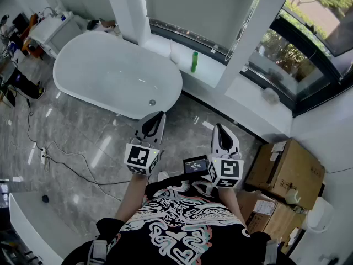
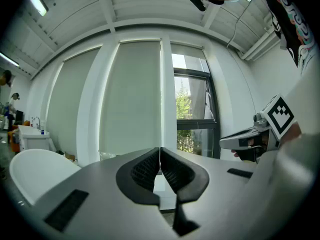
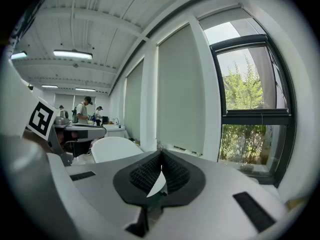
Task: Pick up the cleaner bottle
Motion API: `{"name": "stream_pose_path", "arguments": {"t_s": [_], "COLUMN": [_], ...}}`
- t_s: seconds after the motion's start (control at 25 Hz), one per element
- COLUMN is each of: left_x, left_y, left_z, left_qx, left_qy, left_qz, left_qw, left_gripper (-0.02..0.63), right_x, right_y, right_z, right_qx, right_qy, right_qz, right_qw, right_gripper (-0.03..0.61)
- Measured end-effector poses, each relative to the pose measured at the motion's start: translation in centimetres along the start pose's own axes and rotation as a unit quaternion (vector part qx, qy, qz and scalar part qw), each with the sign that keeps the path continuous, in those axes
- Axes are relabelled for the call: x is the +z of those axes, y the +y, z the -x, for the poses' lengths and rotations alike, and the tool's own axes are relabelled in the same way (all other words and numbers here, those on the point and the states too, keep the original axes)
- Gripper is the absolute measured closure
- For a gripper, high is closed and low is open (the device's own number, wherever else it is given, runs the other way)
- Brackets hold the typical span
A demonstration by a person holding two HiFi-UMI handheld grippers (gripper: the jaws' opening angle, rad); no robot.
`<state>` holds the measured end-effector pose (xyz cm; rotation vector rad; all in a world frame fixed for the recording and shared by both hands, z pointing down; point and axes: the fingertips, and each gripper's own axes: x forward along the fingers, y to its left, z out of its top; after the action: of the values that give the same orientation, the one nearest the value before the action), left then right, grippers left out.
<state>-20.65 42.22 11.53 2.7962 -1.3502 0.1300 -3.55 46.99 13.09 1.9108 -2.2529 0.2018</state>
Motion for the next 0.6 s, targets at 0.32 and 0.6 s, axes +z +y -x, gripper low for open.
{"name": "stream_pose_path", "arguments": {"t_s": [0.32, 0.6], "left_x": [-0.2, 0.0], "left_y": [-2.6, -5.1], "left_z": [-2.1, -4.4], "left_qx": [-0.012, -0.008], "left_qy": [0.006, 0.01], "left_qz": [-0.002, -0.016], "left_qw": [0.9999, 0.9998], "left_gripper": [0.595, 0.595], "right_x": [-0.3, -0.9], "right_y": [-3.2, -6.5], "right_z": [-0.2, -0.4], "right_qx": [-0.001, 0.011], "right_qy": [-0.001, -0.009], "right_qz": [-0.006, -0.033], "right_qw": [1.0, 0.999], "right_gripper": [0.552, 0.551]}}
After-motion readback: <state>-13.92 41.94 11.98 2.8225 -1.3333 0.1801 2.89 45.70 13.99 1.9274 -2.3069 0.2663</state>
